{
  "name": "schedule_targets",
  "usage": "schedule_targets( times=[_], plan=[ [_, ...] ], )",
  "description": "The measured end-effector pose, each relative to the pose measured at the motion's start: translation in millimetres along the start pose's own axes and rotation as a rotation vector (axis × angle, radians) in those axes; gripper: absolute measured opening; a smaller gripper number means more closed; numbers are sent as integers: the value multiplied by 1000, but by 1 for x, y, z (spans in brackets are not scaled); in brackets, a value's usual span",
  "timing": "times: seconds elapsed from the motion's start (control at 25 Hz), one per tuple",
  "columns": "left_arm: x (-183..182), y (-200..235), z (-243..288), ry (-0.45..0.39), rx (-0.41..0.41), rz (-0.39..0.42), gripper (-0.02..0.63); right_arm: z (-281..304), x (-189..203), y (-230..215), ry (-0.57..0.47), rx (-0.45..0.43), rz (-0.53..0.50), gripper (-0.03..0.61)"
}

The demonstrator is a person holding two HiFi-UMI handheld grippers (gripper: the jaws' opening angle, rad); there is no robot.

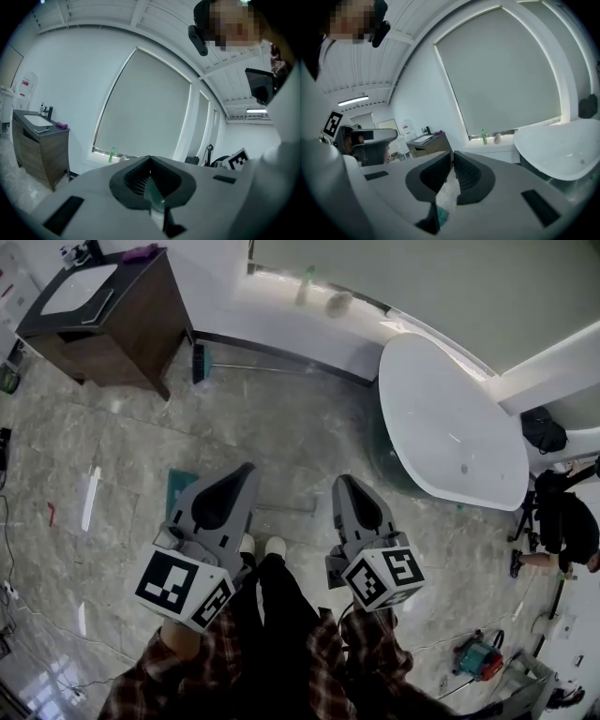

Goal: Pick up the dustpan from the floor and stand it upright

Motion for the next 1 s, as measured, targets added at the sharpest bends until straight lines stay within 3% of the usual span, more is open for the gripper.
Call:
schedule_targets(
  times=[0.24,0.56,0.76,1.0],
  plan=[
    [69,24,19,81,-10,-48,11,29,104,-67,170,184,63,42],
    [207,82,58,168,-20,-115,9,81,303,-151,408,377,216,83],
    [301,117,69,216,-2,-114,9,100,440,-200,553,453,295,92],
    [394,160,69,263,11,-100,9,115,578,-236,615,558,506,138]
  ],
)
Point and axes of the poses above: the fingertips, and each gripper's own axes: z forward along the fingers, y to its left, x out of its underside, the point moved 8 cm from there along -z, backward along the fingers, and after that the axes turned 5 degrees about -y, right-handed, at the moved point
